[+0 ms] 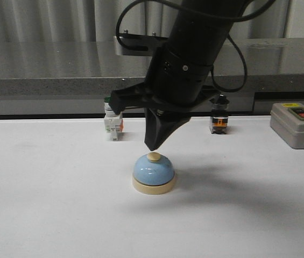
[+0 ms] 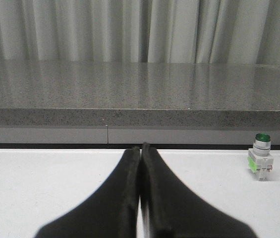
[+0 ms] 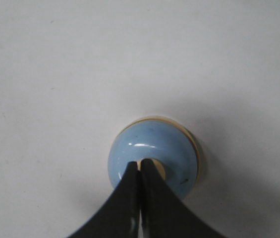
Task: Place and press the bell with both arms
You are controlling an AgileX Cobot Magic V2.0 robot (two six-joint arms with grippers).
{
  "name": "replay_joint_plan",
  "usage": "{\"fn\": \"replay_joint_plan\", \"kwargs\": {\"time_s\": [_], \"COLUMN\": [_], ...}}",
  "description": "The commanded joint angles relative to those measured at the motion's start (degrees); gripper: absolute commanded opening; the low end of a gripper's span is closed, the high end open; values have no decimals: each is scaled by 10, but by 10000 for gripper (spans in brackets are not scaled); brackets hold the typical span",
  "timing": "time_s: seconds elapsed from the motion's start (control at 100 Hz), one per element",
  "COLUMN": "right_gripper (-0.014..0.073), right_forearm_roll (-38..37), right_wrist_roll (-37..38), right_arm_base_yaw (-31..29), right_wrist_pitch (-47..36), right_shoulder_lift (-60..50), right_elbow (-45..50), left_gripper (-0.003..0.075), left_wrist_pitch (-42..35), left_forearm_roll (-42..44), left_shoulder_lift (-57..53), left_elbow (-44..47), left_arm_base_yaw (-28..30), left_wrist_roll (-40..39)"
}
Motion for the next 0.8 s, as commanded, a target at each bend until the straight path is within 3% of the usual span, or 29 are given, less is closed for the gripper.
{"fn": "replay_joint_plan", "kwargs": {"time_s": [0.0, 0.37, 0.79], "right_gripper": [-59, -59, -59], "right_forearm_roll": [7, 8, -16], "right_wrist_roll": [-5, -5, -3], "right_arm_base_yaw": [0, 0, -23], "right_wrist_pitch": [-11, 5, 4], "right_shoulder_lift": [-21, -6, -122], "right_elbow": [-19, -19, -22], "left_gripper": [-19, -20, -19], "left_wrist_pitch": [-48, -48, -48], "left_forearm_roll": [-1, -1, -1], "left_shoulder_lift": [-17, -17, -17], "left_elbow": [24, 24, 24], "left_arm_base_yaw": [1, 1, 1], "left_wrist_roll": [-3, -3, -3]}}
